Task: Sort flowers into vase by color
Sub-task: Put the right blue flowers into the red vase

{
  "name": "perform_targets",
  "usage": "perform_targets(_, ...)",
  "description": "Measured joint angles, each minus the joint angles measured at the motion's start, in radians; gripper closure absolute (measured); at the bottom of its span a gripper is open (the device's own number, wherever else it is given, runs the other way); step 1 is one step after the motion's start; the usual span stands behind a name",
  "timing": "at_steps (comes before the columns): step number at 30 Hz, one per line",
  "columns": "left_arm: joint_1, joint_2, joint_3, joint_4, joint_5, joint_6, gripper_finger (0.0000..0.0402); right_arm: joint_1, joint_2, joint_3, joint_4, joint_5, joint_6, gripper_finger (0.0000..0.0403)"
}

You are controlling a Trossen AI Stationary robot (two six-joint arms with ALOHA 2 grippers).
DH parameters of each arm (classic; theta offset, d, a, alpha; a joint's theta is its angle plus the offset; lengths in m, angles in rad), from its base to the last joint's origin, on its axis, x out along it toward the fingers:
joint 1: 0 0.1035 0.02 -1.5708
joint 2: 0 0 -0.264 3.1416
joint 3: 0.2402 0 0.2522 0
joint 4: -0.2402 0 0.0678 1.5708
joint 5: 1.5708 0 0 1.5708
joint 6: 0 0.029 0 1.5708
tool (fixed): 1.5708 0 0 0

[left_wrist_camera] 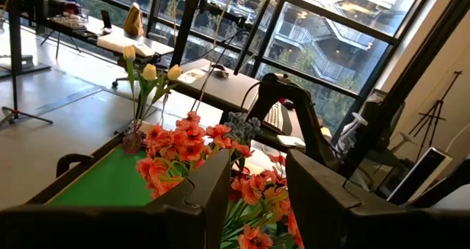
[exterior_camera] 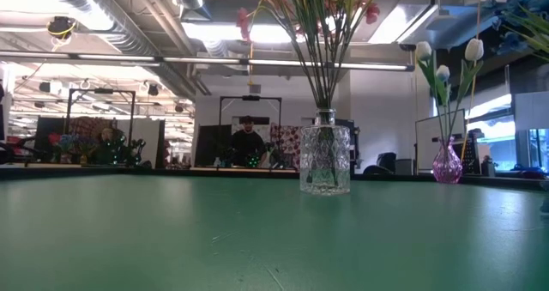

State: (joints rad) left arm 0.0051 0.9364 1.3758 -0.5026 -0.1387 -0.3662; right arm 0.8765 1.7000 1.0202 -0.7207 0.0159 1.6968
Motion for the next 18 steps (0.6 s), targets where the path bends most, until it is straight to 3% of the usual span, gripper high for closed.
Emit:
perform_targets(10, 0.0, 0.0, 0.0, -0.006, -0.003, -0.017, 0.0273, -0.007, 0.0, -0.051, 0.011, -0.096, -0.021, 0.0143)
perform_targets(13, 0.0, 0.0, 0.0, -0.006, -0.009, -0.017, 0.0273, -0.007, -0.001, -0.06, 0.01, -0.082, -0.02, 0.0184)
perform_targets(18, 0.0, 0.0, 0.0, -0.011, -0.013, -0.017, 0.0273, -0.022, -0.001, -0.058, 0.017, -0.057, -0.024, 0.0311)
